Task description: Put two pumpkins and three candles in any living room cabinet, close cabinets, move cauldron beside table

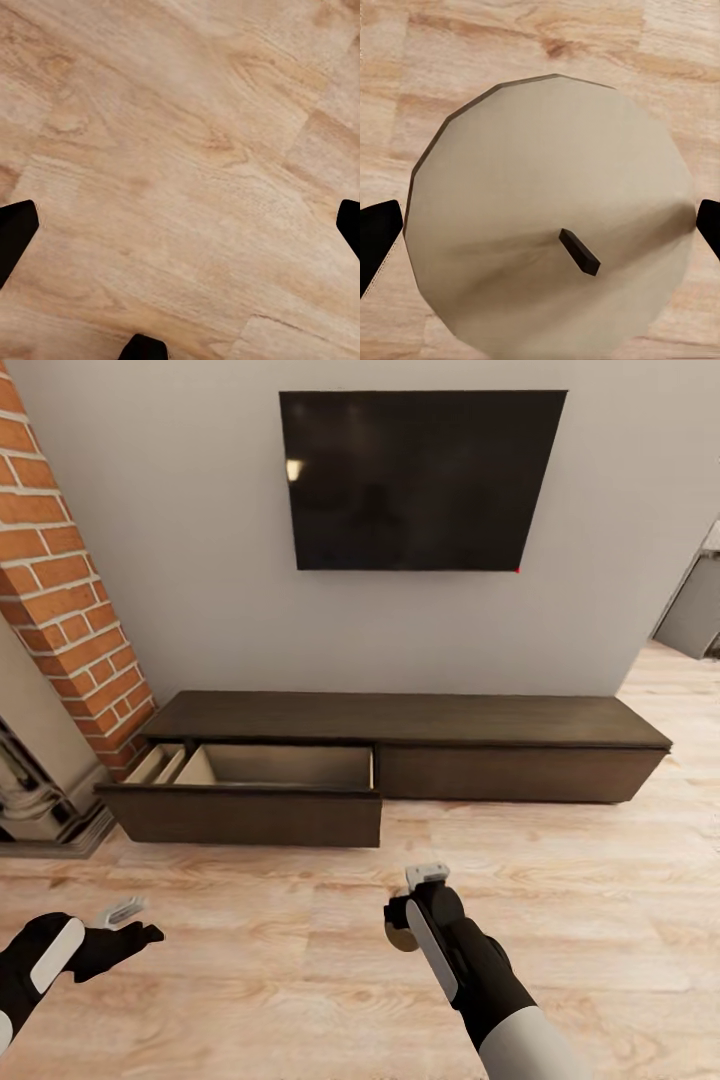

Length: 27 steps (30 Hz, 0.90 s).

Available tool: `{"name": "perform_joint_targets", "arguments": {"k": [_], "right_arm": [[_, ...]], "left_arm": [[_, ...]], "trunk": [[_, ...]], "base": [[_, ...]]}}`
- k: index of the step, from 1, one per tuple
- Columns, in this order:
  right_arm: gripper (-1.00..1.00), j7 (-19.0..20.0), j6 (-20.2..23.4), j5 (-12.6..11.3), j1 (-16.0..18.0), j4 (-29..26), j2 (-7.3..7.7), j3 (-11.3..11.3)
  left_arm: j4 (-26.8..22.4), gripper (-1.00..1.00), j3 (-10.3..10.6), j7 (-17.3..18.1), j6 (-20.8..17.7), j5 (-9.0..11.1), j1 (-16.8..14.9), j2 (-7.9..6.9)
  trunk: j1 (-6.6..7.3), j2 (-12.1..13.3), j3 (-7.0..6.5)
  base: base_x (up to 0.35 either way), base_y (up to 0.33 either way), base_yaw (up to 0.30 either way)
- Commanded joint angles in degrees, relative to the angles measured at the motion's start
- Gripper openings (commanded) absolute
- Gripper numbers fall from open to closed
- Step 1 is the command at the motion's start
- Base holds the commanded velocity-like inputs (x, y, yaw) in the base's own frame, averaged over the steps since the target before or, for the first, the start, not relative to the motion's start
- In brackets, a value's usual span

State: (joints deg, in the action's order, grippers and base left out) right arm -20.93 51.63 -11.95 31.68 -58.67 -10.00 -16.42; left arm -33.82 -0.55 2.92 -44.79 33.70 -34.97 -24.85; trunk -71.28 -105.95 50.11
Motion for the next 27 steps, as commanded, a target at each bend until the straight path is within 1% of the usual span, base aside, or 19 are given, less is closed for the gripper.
{"name": "perform_joint_targets", "arguments": {"k": [1, 5, 10, 22, 27], "right_arm": [[-1.0, -0.6, 0.1, -0.6, 0.0, 0.0, 0.0, -0.1], [-1.0, -0.6, 0.1, -0.6, 0.0, 0.0, 0.0, -0.1], [-1.0, -0.6, 0.1, -0.6, 0.0, 0.0, 0.0, -0.1], [-1.0, -0.5, 0.2, -0.6, 0.0, 0.0, 0.0, -0.1], [-1.0, -0.5, 0.2, -0.6, 0.0, 0.0, 0.0, -0.1]], "left_arm": [[0.0, 1.0, -0.2, 0.3, -0.2, -0.2, 0.0, -0.02], [0.0, 1.0, -1.5, 0.3, -0.2, -0.2, 0.0, -0.02], [0.0, 1.0, -2.0, 0.2, -0.2, -0.2, 0.0, 0.03], [0.0, 1.0, -2.1, 0.2, -0.2, -0.2, 0.0, -0.01], [0.0, 1.0, -2.0, 0.2, -0.2, -0.2, 0.0, 0.04]], "trunk": [[0.01, 0.0, 0.07], [0.01, 0.0, 0.09], [0.01, 0.0, 0.12], [0.01, 0.0, 0.6], [0.01, 0.0, 0.64]], "base": [[-0.057, 0.326, -0.099], [-0.02, 0.319, -0.034], [0.036, 0.322, -0.022], [0.205, 0.285, -0.188], [0.208, 0.28, -0.035]]}}
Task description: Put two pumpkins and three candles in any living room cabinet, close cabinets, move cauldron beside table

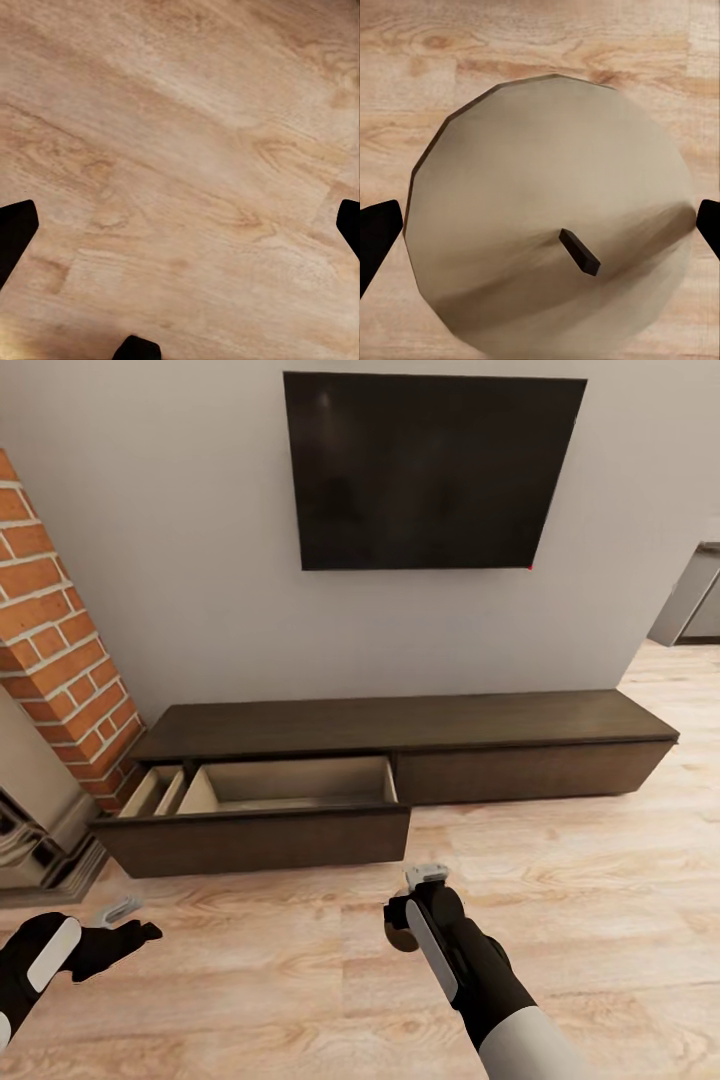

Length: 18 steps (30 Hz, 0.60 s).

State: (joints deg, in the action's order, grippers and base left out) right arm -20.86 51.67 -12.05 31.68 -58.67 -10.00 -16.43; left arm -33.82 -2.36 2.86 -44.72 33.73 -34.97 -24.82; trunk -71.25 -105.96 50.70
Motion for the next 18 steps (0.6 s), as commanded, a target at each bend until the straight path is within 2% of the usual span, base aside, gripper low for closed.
{"name": "perform_joint_targets", "arguments": {"k": [1, 8, 12, 18], "right_arm": [[-1.0, -0.6, 0.2, -0.5, 0.0, 0.0, 0.0, -0.1], [-1.0, -0.6, 0.1, -0.5, 0.0, 0.0, 0.0, -0.1], [-1.0, -0.6, 0.1, -0.5, 0.0, -0.1, 0.0, -0.1], [-1.0, -0.7, -0.9, -0.5, 0.0, -0.7, 0.0, 0.0]], "left_arm": [[0.0, 1.0, -0.2, 0.3, -0.3, -0.2, 0.0, 0.03], [0.0, 1.0, -0.3, 0.3, -0.3, -0.2, 0.0, 0.04], [-0.2, 1.0, -0.3, 0.3, -0.4, -0.2, 0.0, 0.04], [-0.9, 1.0, -0.3, 0.2, -0.9, -0.3, 0.0, -0.03]], "trunk": [[-0.02, 0.0, 0.05], [-0.02, 0.0, 0.05], [-0.02, 0.0, 0.05], [1.3, 2.4, -1.03]], "base": [[0.206, 0.281, -0.005], [0.194, 0.245, -0.001], [0.049, 0.056, 0.0], [0.004, 0.005, 0.0]]}}
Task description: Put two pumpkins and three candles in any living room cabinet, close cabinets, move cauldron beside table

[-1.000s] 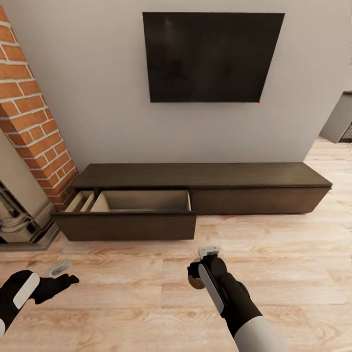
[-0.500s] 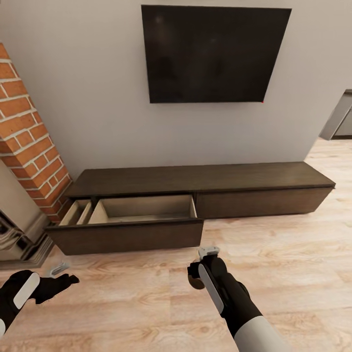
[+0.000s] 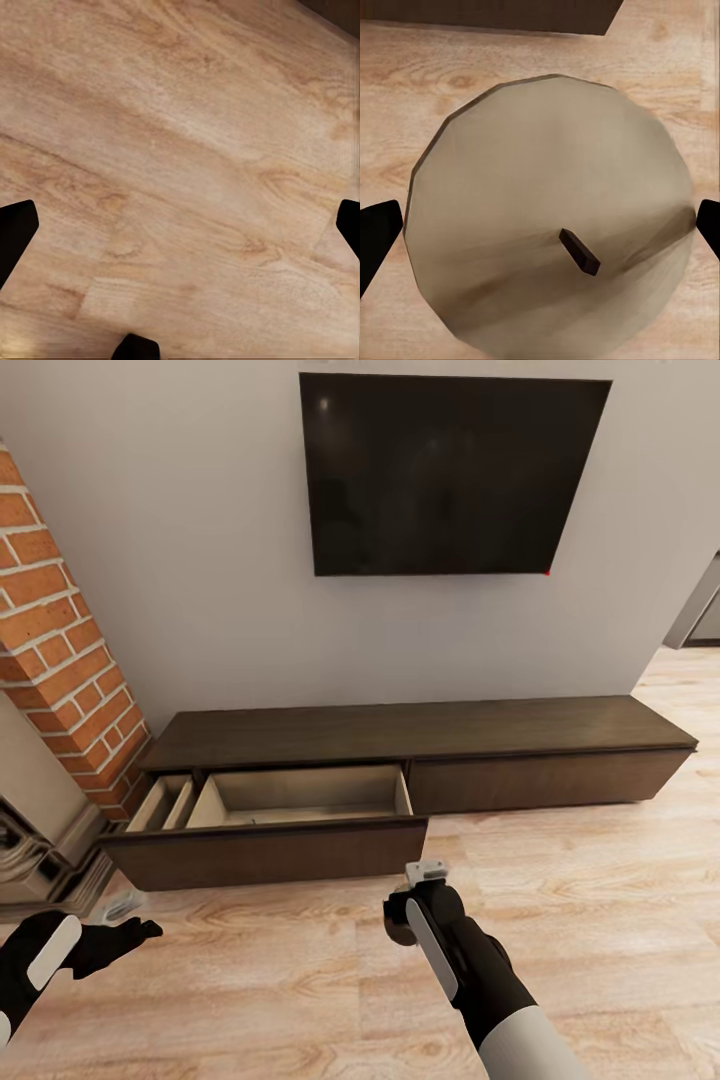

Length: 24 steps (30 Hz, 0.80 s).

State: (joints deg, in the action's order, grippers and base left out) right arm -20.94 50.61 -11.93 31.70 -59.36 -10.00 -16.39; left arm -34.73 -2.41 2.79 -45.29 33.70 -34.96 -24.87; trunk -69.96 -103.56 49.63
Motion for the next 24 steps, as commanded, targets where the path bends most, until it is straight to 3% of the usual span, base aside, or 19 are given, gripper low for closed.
{"name": "perform_joint_targets", "arguments": {"k": [1, 9, 15, 17, 19, 20, 21, 24], "right_arm": [[-1.0, -0.6, -0.1, -0.7, 0.0, -0.1, 0.0, -0.1], [-1.0, -0.4, -0.3, -0.7, 0.0, -0.3, 0.0, -0.3], [-1.0, -0.5, -0.3, -1.0, -0.1, -1.8, 0.0, -0.3], [-1.0, -0.5, -0.3, -1.3, -0.2, -2.7, 0.0, -0.3], [-1.0, -0.6, -0.2, -3.1, -0.2, -3.3, 0.0, -0.3], [-1.0, -0.7, 0.0, -5.2, -0.2, -3.7, 0.0, -0.3], [-1.0, -0.8, 0.0, -6.6, -0.2, -4.4, 0.0, -0.3], [-1.0, -0.9, 1.0, -10.1, -0.4, -8.0, 0.0, -0.3]], "left_arm": [[-0.1, 1.0, -0.2, 0.3, -0.4, -0.3, 0.0, 0.01], [-1.8, 1.0, -0.2, 0.2, -2.9, -0.3, 0.1, -0.42], [-13.3, 1.0, -0.8, 0.3, -9.2, -0.4, 3.5, -0.52], [-19.9, 1.0, -3.0, 0.3, -11.8, -0.3, 6.2, -0.52], [-30.1, 1.0, -8.1, 0.5, -14.0, 0.5, 10.9, -0.5], [-36.6, 1.0, -11.3, 0.9, -14.5, 2.0, 14.5, -0.47], [-40.2, 1.0, -12.9, 1.3, -14.7, 3.4, 16.6, -0.48], [-45.9, 1.0, -16.0, 1.8, -14.7, 9.5, 21.1, -0.63]], "trunk": [[0.23, 0.4, -0.13], [1.99, 3.6, -1.57], [3.3, 6.0, -2.65], [3.74, 6.8, -3.01], [4.18, 7.6, -3.36], [4.4, 8.0, -3.54], [4.62, 8.4, -3.72], [5.28, 9.6, -4.26]], "base": [[0.0, 0.0, 0.0], [0.0, 0.0, 0.0], [0.0, 0.0, 0.0], [0.0, 0.0, 0.0], [0.0, 0.0, 0.0], [0.0, 0.0, 0.0], [0.0, 0.0, 0.0], [0.0, 0.0, 0.0]]}}
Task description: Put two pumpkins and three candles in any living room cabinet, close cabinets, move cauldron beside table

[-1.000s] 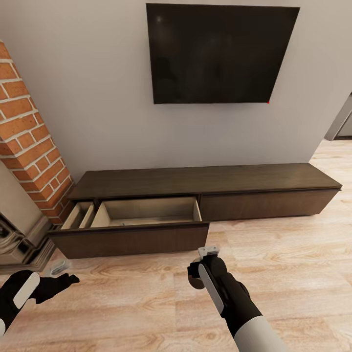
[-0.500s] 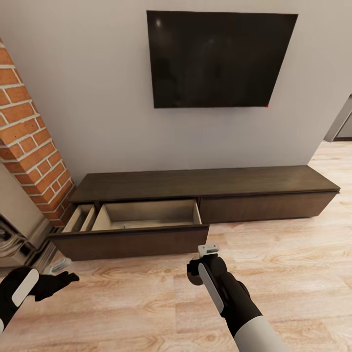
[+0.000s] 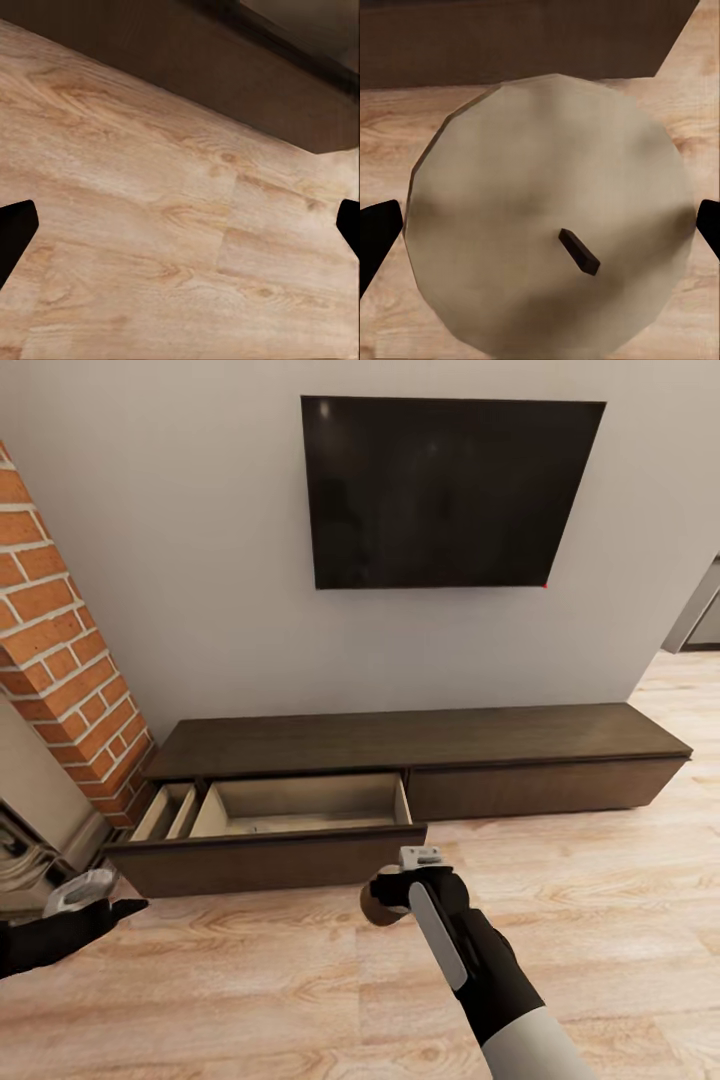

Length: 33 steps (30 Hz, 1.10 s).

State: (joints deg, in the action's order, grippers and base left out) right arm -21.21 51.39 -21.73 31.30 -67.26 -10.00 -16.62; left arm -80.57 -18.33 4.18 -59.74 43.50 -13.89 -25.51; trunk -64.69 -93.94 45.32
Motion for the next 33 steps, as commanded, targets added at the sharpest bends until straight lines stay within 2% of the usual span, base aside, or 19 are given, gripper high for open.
{"name": "perform_joint_targets", "arguments": {"k": [1, 3, 5, 8, 9, 12, 16, 22, 23, 27, 30, 33], "right_arm": [[-1.0, -0.6, 1.4, -1.4, -0.1, -1.5, 0.0, 0.0], [-1.0, -0.6, 2.3, -2.3, -0.1, -2.4, 0.0, 0.0], [-1.0, -0.6, 2.8, -2.9, -0.2, -2.8, 0.0, 0.0], [-1.0, -0.6, 3.0, -3.2, -0.2, -3.0, 0.0, -0.1], [-1.0, -0.5, 3.1, -3.3, -0.2, -3.0, 0.0, -0.1], [-1.0, -0.3, 3.0, -3.4, -0.3, -3.0, 0.0, 0.0], [-1.0, -0.2, 2.8, -3.5, -0.5, -3.1, 0.0, -0.1], [-1.0, -0.1, 2.6, -3.8, -0.7, -3.1, 0.0, 0.0], [-1.0, 0.0, 2.6, -4.4, -0.7, -3.1, 0.0, 0.0], [-1.0, 0.5, 2.8, -10.2, -0.6, -3.1, 0.0, 0.0], [-1.0, 0.7, 2.9, -11.9, -0.6, -3.1, 0.0, 0.0], [-1.0, 1.1, 2.9, -12.3, -0.6, -3.1, 0.0, 0.0]], "left_arm": [[-1.1, 1.0, -0.7, 0.6, -0.3, 2.4, 1.0, -0.68], [-1.7, 1.0, -1.0, 1.8, -0.3, 6.2, 1.8, -2.69], [-1.9, 1.0, -1.2, 4.6, -0.3, 11.3, 2.6, -4.73], [-1.9, 1.0, -1.5, 11.8, -0.3, 19.2, 5.5, -8.03], [-1.8, 1.0, -1.7, 13.8, -0.3, 20.0, 6.0, -8.58], [-0.8, 1.0, -3.2, 18.9, -0.3, 21.0, 6.7, -9.3], [0.3, 1.0, -4.7, 24.6, -0.3, 21.0, 7.0, -9.53], [1.5, 1.0, -5.0, 25.5, -0.3, 19.7, 7.4, -9.48], [1.8, 1.0, -5.1, 25.6, -0.3, 19.7, 7.5, -9.48], [2.2, 1.0, -5.1, 25.8, -0.3, 19.6, 7.5, -9.47], [2.2, 1.0, -5.1, 25.9, -0.3, 19.7, 7.5, -9.47], [2.3, 1.0, -5.2, 25.9, -0.3, 19.8, 7.5, -9.47]], "trunk": [[0.23, 0.4, -0.13], [0.67, 1.2, -0.49], [1.11, 2.0, -0.85], [1.76, 3.2, -1.39], [1.98, 3.6, -1.57], [2.2, 4.0, -1.75], [2.2, 4.0, -1.75], [2.2, 4.0, -1.75], [2.2, 4.0, -1.75], [2.2, 4.0, -1.75], [2.2, 4.0, -1.75], [2.2, 4.0, -1.75]], "base": [[0.0, 0.0, 0.0], [0.0, 0.0, 0.0], [0.0, 0.0, 0.0], [0.0, 0.0, 0.0], [0.0, 0.0, 0.0], [0.0, 0.0, 0.0], [0.0, 0.0, 0.0], [0.162, 0.002, 0.0], [0.322, 0.037, 0.0], [0.323, 0.12, 0.0], [0.266, 0.16, 0.0], [0.258, 0.123, 0.0]]}}
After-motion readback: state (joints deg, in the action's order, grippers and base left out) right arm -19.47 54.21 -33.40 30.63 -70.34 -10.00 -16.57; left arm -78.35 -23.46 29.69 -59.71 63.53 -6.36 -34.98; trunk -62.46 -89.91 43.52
